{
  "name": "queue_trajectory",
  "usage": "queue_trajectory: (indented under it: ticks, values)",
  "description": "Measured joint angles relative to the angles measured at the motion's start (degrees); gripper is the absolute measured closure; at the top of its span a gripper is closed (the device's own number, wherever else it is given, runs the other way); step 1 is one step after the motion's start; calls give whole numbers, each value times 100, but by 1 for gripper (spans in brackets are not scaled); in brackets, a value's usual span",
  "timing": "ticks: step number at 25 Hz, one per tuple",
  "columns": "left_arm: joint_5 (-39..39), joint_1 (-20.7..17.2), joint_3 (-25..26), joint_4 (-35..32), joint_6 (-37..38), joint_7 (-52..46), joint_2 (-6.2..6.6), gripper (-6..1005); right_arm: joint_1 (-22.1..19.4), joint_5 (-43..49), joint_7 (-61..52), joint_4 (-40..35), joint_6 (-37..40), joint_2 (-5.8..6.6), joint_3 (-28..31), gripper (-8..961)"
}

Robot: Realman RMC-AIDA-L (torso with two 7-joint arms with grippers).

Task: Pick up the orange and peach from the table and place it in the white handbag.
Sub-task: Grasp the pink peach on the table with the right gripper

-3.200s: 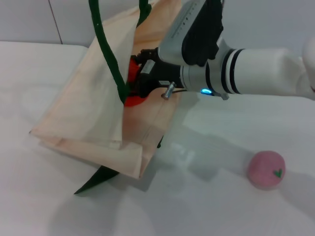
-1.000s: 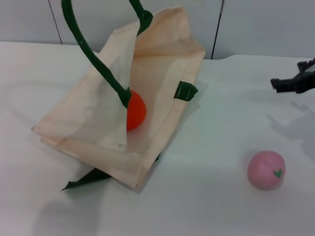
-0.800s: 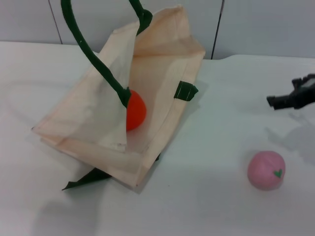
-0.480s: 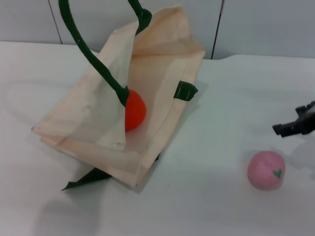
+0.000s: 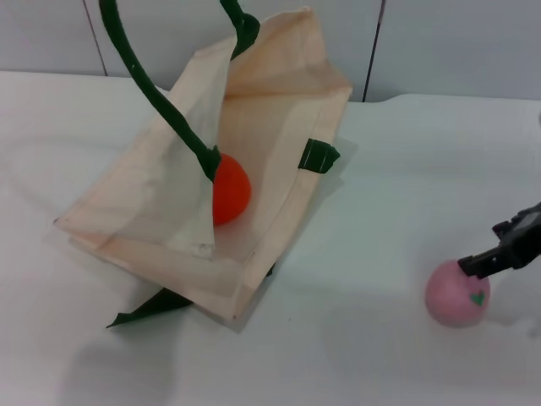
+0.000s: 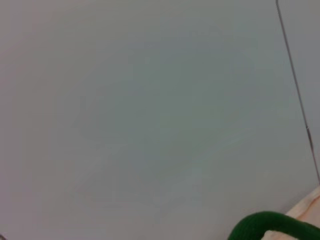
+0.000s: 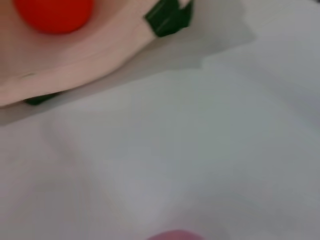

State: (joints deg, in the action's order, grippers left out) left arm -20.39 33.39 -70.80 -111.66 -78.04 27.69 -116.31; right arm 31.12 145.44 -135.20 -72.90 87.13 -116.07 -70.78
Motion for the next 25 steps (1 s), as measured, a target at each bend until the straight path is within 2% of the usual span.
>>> queue_trajectory:
  ticks: [8,25]
  values:
    - [62,19,-7,37,0,-1,-6,877,129,-270,37,31,441,8,-36,88]
    - [61,50,-4,48,-7,-1,-12,877,445,-208,247,1068,136,33,-16,90]
